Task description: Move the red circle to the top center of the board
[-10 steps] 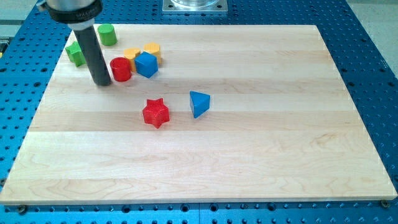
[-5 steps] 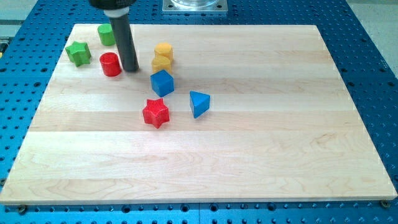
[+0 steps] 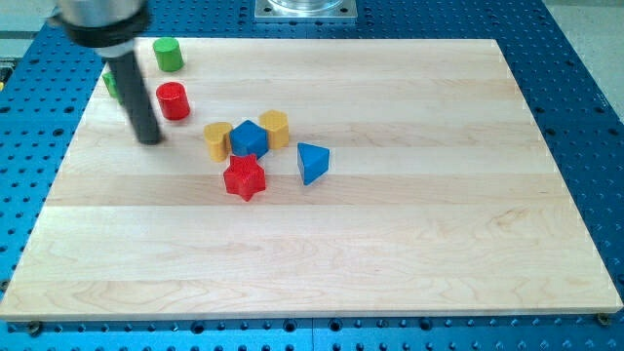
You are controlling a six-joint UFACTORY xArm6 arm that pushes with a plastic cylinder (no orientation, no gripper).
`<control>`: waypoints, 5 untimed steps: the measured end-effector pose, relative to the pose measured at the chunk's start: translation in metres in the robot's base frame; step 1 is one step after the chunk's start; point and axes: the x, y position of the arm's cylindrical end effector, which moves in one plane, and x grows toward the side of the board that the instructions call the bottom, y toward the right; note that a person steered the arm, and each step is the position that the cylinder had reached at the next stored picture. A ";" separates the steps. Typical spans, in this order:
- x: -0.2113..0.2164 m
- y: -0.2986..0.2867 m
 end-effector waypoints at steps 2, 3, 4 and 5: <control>-0.063 0.143; -0.057 0.139; -0.044 0.073; -0.072 0.066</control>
